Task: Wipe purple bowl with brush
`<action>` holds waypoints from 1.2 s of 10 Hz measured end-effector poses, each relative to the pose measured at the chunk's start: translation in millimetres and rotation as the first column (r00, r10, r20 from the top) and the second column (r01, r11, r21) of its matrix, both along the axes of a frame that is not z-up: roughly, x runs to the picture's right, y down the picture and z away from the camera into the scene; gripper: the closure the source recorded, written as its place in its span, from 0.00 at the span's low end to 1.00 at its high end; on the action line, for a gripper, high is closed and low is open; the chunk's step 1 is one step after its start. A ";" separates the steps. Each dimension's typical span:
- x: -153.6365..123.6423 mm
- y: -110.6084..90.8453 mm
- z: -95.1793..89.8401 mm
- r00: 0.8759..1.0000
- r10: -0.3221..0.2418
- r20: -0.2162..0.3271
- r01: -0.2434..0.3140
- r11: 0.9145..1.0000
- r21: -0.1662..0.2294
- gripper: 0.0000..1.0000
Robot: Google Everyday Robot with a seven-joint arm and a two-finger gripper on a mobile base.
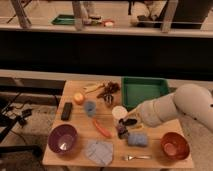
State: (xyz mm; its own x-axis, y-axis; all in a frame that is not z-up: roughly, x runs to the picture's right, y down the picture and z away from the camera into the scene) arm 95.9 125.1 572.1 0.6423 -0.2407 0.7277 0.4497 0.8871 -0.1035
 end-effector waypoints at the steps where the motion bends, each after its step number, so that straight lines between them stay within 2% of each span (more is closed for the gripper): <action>1: -4.3 -1.0 -6.0 1.000 -0.011 0.004 0.011 1.000 -0.005 1.00; 3: -10.2 -1.3 -14.6 1.000 -0.027 0.007 0.027 1.000 -0.013 1.00; 12: -11.4 -0.9 -15.2 1.000 -0.027 0.011 0.027 1.000 -0.012 1.00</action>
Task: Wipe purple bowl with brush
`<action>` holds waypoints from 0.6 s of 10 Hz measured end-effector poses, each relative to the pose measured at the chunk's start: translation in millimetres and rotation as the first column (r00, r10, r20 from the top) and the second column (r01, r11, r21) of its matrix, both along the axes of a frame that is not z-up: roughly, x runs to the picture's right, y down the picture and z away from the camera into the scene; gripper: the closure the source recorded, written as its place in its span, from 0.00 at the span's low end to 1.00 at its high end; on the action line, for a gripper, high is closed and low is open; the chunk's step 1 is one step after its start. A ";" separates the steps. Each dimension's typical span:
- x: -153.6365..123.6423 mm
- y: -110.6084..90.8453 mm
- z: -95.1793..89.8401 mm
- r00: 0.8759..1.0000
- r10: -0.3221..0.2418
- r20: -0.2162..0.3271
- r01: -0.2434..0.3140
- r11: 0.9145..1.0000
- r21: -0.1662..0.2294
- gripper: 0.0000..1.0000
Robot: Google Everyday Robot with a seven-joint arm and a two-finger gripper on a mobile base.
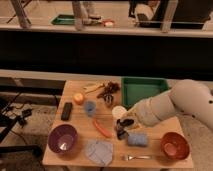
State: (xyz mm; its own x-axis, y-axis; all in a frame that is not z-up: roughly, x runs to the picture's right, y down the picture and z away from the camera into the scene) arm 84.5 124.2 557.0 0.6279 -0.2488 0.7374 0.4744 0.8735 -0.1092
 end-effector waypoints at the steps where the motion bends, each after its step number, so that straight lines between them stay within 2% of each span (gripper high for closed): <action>1: -3.8 0.6 -2.8 1.000 -0.007 0.023 0.007 1.000 0.011 1.00; 2: -10.5 0.9 -5.5 0.999 -0.017 0.042 0.016 1.000 0.020 1.00; 4: -42.6 0.7 -13.9 0.994 -0.048 0.098 0.044 0.998 0.047 1.00; 6: -91.9 0.0 -25.6 0.981 -0.087 0.171 0.075 0.994 0.080 1.00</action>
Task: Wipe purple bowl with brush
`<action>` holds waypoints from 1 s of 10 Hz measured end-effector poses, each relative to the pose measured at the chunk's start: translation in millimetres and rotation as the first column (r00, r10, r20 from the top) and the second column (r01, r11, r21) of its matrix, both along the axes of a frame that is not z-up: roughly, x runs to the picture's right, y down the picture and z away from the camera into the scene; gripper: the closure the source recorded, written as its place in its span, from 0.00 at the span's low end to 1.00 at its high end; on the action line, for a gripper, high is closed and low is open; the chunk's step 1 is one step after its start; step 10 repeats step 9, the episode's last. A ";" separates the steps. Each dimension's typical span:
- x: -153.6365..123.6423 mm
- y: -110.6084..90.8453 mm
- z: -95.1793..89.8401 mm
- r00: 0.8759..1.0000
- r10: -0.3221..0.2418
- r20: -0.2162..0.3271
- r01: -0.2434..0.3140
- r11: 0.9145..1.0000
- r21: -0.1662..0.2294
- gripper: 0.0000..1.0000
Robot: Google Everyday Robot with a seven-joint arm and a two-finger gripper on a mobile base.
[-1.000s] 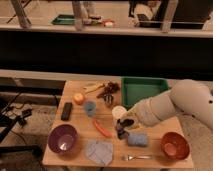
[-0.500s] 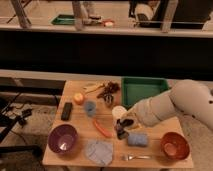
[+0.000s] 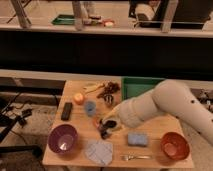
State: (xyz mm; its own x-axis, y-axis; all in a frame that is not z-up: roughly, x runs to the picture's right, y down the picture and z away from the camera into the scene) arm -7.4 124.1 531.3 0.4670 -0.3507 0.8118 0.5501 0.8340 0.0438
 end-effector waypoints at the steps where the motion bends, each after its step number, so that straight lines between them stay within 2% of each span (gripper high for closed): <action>1: -26.4 0.2 -6.9 0.999 -0.021 0.042 0.020 1.000 0.013 1.00; 3: -76.2 2.4 -23.7 0.988 -0.069 0.138 0.064 0.997 0.037 1.00; 4: -89.5 3.9 -30.3 0.981 -0.087 0.172 0.080 0.996 0.046 1.00; 5: -106.3 6.8 -38.0 0.971 -0.108 0.215 0.099 0.994 0.054 1.00; 7: -138.8 15.1 -51.4 0.940 -0.152 0.304 0.140 0.988 0.063 1.00; 9: -155.7 23.0 -55.7 0.915 -0.172 0.366 0.160 0.985 0.061 1.00; 10: -155.7 23.0 -55.7 0.915 -0.172 0.366 0.160 0.985 0.061 1.00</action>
